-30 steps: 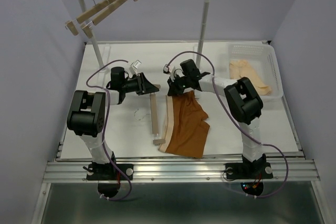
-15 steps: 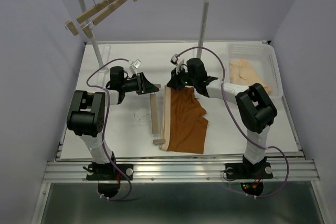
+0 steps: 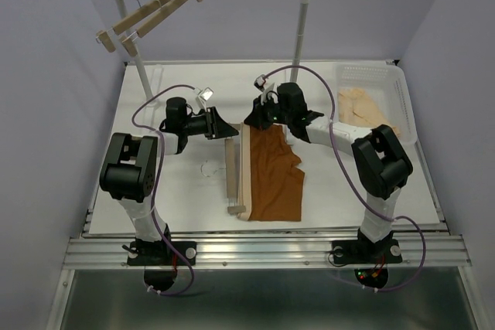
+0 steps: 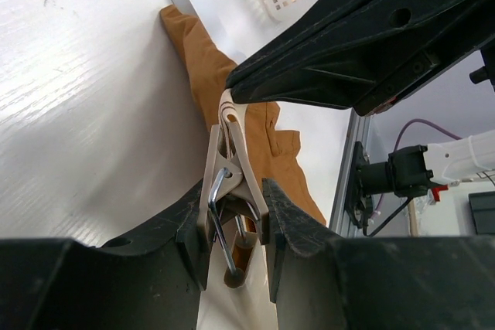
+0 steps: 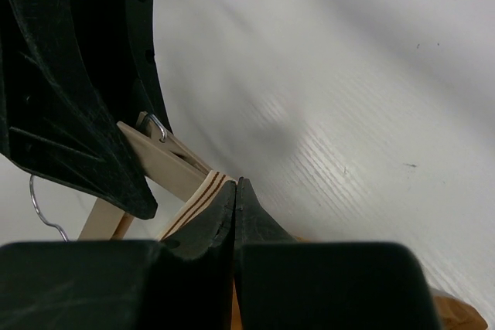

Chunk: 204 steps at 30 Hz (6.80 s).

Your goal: Clip the underwear to the hanger

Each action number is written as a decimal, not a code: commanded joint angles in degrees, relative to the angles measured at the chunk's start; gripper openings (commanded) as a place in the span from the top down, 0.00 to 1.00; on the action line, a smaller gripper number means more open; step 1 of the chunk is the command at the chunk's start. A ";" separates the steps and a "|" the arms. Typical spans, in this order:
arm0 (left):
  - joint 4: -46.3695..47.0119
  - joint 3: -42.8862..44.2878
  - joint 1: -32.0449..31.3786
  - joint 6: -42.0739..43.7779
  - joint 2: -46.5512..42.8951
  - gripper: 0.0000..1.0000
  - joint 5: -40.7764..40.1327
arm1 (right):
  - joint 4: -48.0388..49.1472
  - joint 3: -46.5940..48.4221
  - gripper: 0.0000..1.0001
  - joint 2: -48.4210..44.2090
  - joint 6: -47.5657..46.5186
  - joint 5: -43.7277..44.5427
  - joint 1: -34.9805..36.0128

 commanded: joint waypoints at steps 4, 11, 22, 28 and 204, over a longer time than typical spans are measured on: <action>1.86 0.20 -1.88 3.35 -2.59 1.00 3.00 | 6.83 1.98 0.99 -1.90 0.73 0.91 -0.23; 2.65 -0.68 -1.88 2.56 -4.08 1.00 1.25 | 6.48 0.57 0.99 -2.25 0.81 3.72 -0.23; 2.92 -0.33 -1.88 1.33 -2.94 1.00 1.24 | 6.04 -1.72 0.99 -5.76 0.55 4.08 -0.23; 3.00 0.02 -1.88 1.06 -2.06 1.00 0.98 | 5.95 -0.84 0.99 -5.42 0.99 2.85 0.82; -36.55 4.94 -21.57 -11.51 -54.18 0.17 -66.34 | -8.99 -4.45 0.87 -18.95 19.09 12.70 15.60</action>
